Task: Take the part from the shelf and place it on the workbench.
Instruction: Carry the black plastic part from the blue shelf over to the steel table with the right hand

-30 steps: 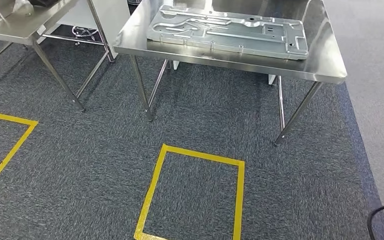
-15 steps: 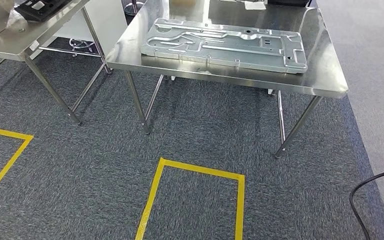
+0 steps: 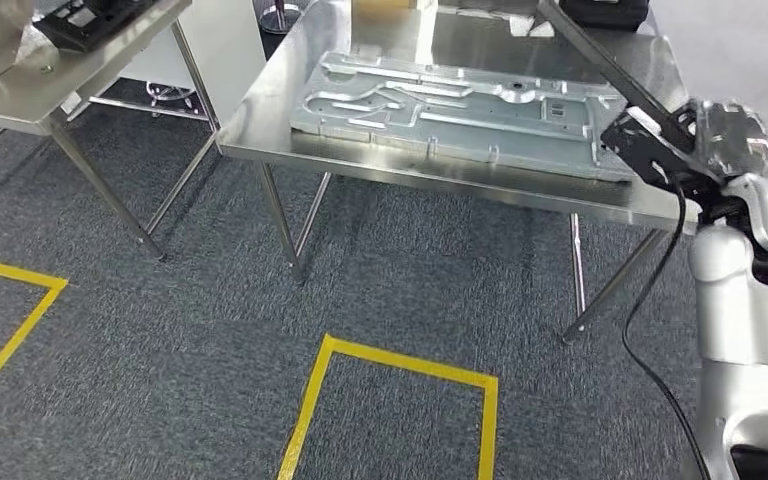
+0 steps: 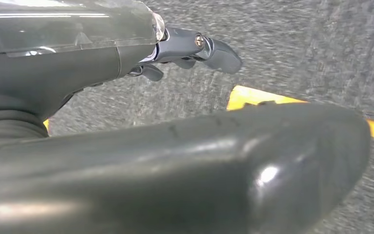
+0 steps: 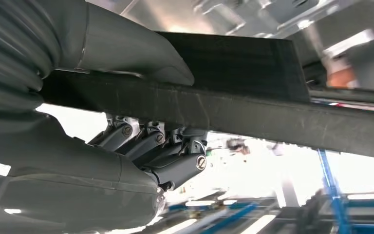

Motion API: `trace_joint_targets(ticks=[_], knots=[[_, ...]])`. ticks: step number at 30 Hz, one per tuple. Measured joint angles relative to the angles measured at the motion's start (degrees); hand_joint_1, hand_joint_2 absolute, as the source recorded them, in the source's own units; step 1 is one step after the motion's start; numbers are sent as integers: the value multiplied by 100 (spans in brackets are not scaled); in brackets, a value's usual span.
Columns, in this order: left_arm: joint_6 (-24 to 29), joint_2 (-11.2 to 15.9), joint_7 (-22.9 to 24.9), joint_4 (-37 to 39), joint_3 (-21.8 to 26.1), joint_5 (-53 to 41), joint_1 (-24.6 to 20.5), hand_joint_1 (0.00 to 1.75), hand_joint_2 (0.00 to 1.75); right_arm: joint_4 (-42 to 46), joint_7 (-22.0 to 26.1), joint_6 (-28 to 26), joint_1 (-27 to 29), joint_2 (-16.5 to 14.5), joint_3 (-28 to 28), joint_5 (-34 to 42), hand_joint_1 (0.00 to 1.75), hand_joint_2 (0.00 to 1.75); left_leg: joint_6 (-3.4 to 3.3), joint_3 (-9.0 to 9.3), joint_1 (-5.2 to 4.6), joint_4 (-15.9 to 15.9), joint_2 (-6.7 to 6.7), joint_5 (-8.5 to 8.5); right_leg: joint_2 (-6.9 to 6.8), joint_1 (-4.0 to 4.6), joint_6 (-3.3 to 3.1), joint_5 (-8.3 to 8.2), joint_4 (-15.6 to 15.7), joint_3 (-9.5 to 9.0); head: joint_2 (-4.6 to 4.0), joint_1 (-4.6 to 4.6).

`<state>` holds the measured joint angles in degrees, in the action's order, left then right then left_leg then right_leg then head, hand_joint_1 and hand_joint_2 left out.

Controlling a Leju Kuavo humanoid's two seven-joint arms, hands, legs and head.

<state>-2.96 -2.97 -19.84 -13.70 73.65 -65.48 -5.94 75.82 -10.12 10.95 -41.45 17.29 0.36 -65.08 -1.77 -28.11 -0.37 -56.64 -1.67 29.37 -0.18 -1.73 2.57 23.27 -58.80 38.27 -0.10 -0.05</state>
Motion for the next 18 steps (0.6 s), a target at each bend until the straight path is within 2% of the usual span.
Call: trace_joint_targets(ticks=[1,3,4,5,6,8,9,10,11,12,14,15,16,18], knots=[[-1,1,10,1,-1,0,-10,0,0,-91,-10,-11,-60,-64,115,-45,175,175,45,41,-1,-24,2,46,-1,17,-55,-91,59,-11,0,-1],[-4,12,29,2,-2,0,-28,0,0,-198,-18,-21,-188,-173,289,-112,175,175,118,97,6,-44,19,100,19,30,-172,-13,51,-100,0,-15],[-5,19,34,3,-2,3,-35,0,0,-245,-13,-24,-273,-229,362,-141,175,175,148,83,12,-161,35,103,19,22,-222,29,60,-165,-1,-17],[-7,25,39,5,-2,7,-45,0,0,-295,4,-25,-370,-286,438,-173,175,175,177,-20,23,-369,51,134,18,22,-264,68,61,-234,-1,-29],[-10,30,44,9,-2,11,-51,0,0,-337,26,-24,-461,-336,512,-209,175,175,204,-210,38,-697,69,197,20,30,-296,115,66,-297,-1,-35],[-17,26,58,18,-2,16,-54,0,0,-430,74,-13,-593,-437,671,-294,175,175,250,-745,61,-1450,97,458,24,53,-335,227,67,-413,-1,-48],[-20,26,64,21,-2,17,-46,0,0,-472,95,0,-624,-479,745,-338,175,175,257,-979,65,-1677,104,592,27,66,-340,290,67,-484,-1,-48],[-22,27,70,22,-2,18,-36,0,0,-515,111,16,-646,-521,820,-380,175,175,251,-1134,65,-1728,108,646,29,78,-342,357,67,-566,-1,-48],[-24,28,74,23,-2,19,-28,0,0,-555,124,30,-670,-556,893,-420,175,175,232,-1202,61,-1594,111,574,28,87,-340,425,67,-656,-1,-48],[-26,30,78,24,-2,19,-22,0,0,-597,134,44,-708,-590,975,-466,175,175,196,-1196,53,-1281,115,337,25,94,-334,499,68,-755,-1,-48],[-30,40,85,24,-2,19,-5,0,0,-680,153,63,-797,-640,1132,-547,175,175,109,-1094,15,-565,125,-359,24,106,-307,631,74,-912,-1,-44],[-33,45,91,25,-2,19,3,0,0,-722,167,81,-851,-660,1211,-596,175,175,72,-1041,-7,-336,127,-604,30,111,-278,693,86,-967,-1,-44],[-36,49,98,25,-2,20,9,0,0,-761,192,103,-899,-671,1289,-652,175,175,46,-1011,-24,-229,124,-722,38,113,-243,721,90,-1009,-1,-43],[-45,48,108,26,-2,26,5,0,0,-823,259,146,-1003,-683,1435,-771,175,175,3,-918,-20,-169,117,-710,50,123,-160,720,82,-1062,-1,-44]])
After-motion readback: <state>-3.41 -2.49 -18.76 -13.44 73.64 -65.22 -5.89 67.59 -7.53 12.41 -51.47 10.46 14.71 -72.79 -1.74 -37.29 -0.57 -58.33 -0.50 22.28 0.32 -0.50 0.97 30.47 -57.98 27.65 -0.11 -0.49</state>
